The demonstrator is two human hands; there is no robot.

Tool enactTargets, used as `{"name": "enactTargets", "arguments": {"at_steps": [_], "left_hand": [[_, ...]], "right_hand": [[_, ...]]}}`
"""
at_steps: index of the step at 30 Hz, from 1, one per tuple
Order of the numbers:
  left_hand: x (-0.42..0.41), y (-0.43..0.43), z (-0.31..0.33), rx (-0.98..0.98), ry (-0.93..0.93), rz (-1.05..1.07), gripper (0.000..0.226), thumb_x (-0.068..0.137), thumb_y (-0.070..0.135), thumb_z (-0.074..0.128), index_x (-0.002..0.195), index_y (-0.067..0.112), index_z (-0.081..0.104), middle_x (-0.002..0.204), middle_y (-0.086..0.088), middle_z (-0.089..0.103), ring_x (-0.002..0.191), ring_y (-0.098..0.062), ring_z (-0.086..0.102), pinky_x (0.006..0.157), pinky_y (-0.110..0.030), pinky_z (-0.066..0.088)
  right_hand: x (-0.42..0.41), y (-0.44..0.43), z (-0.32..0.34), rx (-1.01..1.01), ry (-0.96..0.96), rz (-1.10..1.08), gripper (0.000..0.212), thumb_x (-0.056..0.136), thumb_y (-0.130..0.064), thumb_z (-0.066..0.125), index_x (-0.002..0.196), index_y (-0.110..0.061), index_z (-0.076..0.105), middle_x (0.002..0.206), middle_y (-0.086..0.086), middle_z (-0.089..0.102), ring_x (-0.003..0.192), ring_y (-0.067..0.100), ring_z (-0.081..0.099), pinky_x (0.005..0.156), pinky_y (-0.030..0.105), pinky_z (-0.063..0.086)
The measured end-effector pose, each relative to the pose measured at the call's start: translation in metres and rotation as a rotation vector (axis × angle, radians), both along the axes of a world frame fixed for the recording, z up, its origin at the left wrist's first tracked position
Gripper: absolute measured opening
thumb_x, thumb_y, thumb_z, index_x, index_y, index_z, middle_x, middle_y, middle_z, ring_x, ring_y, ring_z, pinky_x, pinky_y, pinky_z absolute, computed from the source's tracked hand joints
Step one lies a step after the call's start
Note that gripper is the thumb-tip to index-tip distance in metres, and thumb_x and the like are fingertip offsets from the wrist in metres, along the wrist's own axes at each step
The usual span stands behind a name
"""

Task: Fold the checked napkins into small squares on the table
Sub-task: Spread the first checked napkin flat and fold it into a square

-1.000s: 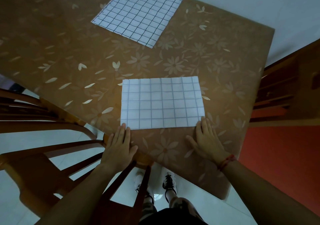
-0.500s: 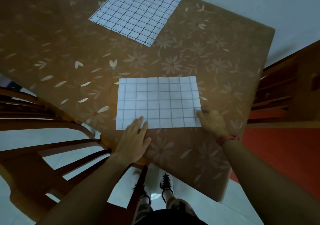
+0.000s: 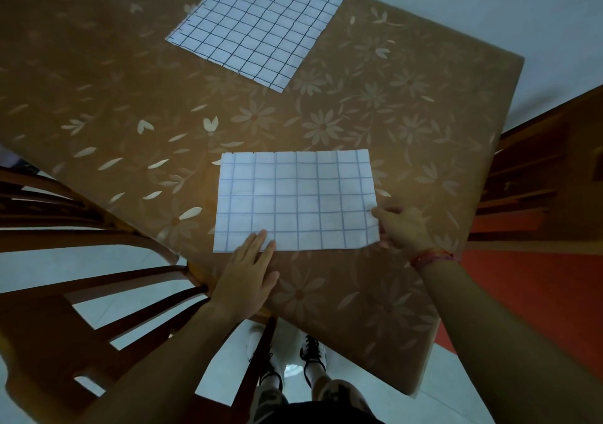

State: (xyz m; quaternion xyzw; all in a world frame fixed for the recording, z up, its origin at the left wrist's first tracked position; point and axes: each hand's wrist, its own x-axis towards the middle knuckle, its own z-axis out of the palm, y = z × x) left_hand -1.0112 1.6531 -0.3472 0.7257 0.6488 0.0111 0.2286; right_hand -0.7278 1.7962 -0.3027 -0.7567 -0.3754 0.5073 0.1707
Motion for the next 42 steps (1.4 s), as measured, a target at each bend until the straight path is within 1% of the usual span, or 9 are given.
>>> {"name": "enactTargets", "arguments": {"at_steps": [7, 15, 21, 28, 31, 34, 36, 39, 42], "left_hand": [[0.001, 0.001, 0.000, 0.011, 0.004, 0.019, 0.068, 0.092, 0.054, 0.026, 0.147, 0.015, 0.036, 0.157, -0.007, 0.026, 0.145, -0.027, 0.020, 0.110, -0.039, 0.020], [0.006, 0.002, 0.003, 0.031, 0.012, 0.048, 0.068, 0.092, 0.052, 0.029, 0.143, 0.010, 0.042, 0.153, -0.012, 0.034, 0.142, -0.030, 0.029, 0.110, -0.041, 0.025], [0.034, 0.016, 0.013, 0.098, 0.022, 0.047, 0.069, 0.089, 0.041, 0.059, 0.146, 0.009, 0.035, 0.153, -0.014, 0.034, 0.140, -0.032, 0.032, 0.111, -0.046, 0.034], [0.103, 0.026, 0.032, 0.081, -0.031, -0.051, 0.071, 0.094, 0.043, 0.050, 0.150, 0.011, 0.021, 0.157, -0.012, 0.022, 0.145, -0.027, 0.018, 0.118, -0.044, 0.021], [0.118, 0.027, 0.032, 0.054, 0.012, -0.035, 0.068, 0.096, 0.041, 0.044, 0.151, 0.012, 0.017, 0.156, -0.013, 0.023, 0.144, -0.027, 0.020, 0.115, -0.045, 0.024], [0.117, 0.026, 0.030, 0.022, 0.021, -0.005, 0.064, 0.098, 0.034, 0.043, 0.152, 0.017, 0.014, 0.158, -0.011, 0.018, 0.145, -0.025, 0.018, 0.116, -0.041, 0.024], [0.110, 0.025, 0.033, 0.028, -0.010, 0.002, 0.061, 0.099, 0.029, 0.042, 0.152, 0.019, 0.015, 0.159, -0.009, 0.018, 0.145, -0.024, 0.019, 0.113, -0.038, 0.027], [0.094, 0.023, 0.031, 0.059, -0.051, -0.051, 0.060, 0.099, 0.026, 0.042, 0.152, 0.021, 0.015, 0.159, -0.007, 0.019, 0.143, -0.023, 0.023, 0.112, -0.037, 0.027], [0.074, 0.020, 0.028, 0.073, -0.137, -0.178, 0.063, 0.097, 0.017, 0.046, 0.152, 0.023, 0.018, 0.158, -0.005, 0.023, 0.143, -0.022, 0.026, 0.114, -0.036, 0.024]], "right_hand": [[-0.008, 0.006, -0.003, -0.095, 0.030, 0.005, 0.031, 0.081, -0.029, 0.072, 0.085, 0.001, 0.066, 0.060, 0.014, 0.066, 0.038, 0.020, 0.060, 0.035, 0.019, 0.038], [-0.006, 0.006, -0.002, 0.081, -0.171, 0.112, 0.018, 0.073, -0.014, 0.077, 0.085, -0.002, 0.072, 0.087, 0.013, 0.070, 0.078, 0.027, 0.065, 0.070, 0.042, 0.058], [0.001, -0.019, 0.022, 0.064, -0.038, -0.146, 0.011, 0.073, -0.017, 0.077, 0.069, -0.017, 0.066, 0.083, 0.008, 0.069, 0.079, 0.025, 0.067, 0.072, 0.038, 0.059], [-0.010, -0.063, 0.031, 0.008, 0.191, -0.363, 0.013, 0.071, -0.013, 0.077, 0.077, -0.007, 0.068, 0.087, 0.011, 0.068, 0.061, 0.020, 0.066, 0.062, 0.041, 0.060], [-0.022, -0.076, 0.037, -0.071, 0.384, -0.368, 0.013, 0.080, -0.004, 0.068, 0.072, -0.007, 0.058, 0.059, 0.007, 0.057, 0.034, 0.010, 0.051, 0.036, 0.023, 0.043], [-0.026, -0.083, 0.045, -0.138, 0.520, -0.265, 0.024, 0.085, -0.002, 0.063, 0.066, -0.012, 0.051, 0.043, -0.003, 0.050, 0.033, 0.007, 0.048, 0.038, 0.022, 0.039], [-0.023, -0.086, 0.047, -0.148, 0.582, -0.179, 0.012, 0.081, -0.001, 0.064, 0.081, -0.012, 0.059, 0.056, 0.002, 0.060, 0.045, 0.012, 0.058, 0.046, 0.027, 0.045], [-0.013, -0.089, 0.045, -0.115, 0.599, -0.112, 0.055, 0.070, 0.015, 0.060, 0.116, -0.016, 0.060, 0.102, 0.014, 0.070, 0.086, 0.032, 0.069, 0.066, 0.038, 0.054], [-0.005, -0.095, 0.046, 0.017, 0.392, 0.006, 0.068, 0.072, 0.022, 0.057, 0.127, -0.018, 0.054, 0.103, 0.009, 0.070, 0.079, 0.021, 0.069, 0.066, 0.036, 0.055]]}}
